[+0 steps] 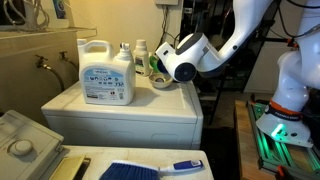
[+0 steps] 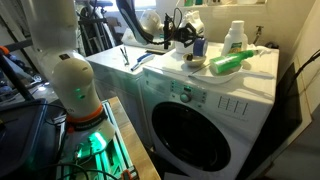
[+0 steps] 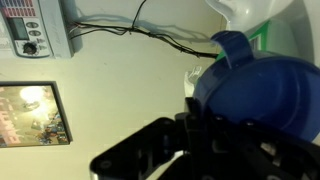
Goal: Move the black ring from the blue cup to the bowl
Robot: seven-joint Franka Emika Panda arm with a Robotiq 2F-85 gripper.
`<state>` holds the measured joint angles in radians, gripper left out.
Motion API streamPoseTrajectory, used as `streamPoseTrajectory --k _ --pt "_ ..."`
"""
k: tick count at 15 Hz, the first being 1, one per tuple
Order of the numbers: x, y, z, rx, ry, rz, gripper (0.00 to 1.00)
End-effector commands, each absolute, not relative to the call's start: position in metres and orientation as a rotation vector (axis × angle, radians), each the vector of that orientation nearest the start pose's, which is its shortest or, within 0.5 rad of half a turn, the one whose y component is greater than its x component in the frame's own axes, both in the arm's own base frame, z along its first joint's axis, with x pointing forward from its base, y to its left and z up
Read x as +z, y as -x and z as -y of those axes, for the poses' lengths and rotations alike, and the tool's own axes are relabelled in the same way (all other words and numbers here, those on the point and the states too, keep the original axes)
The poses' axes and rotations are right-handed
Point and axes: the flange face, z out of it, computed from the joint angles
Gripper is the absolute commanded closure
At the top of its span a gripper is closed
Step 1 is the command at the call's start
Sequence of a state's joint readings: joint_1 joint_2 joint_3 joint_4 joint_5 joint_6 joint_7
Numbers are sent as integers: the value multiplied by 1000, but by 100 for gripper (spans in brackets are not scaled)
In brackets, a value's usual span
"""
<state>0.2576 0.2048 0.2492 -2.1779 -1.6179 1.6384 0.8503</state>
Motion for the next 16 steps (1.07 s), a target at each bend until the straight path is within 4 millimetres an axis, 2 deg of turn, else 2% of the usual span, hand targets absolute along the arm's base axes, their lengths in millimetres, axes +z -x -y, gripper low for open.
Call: streamPoseTrajectory --k 1,6,9,13,16 --pt "339 -521 -171 484 -1666 -382 99" --pt "404 -515 -188 539 -1886 -314 99" --pt "427 -508 -200 536 -2053 -348 99" --pt "440 -501 -212 537 -2271 -441 99" --pt "431 -503 -209 471 -2429 -498 99"
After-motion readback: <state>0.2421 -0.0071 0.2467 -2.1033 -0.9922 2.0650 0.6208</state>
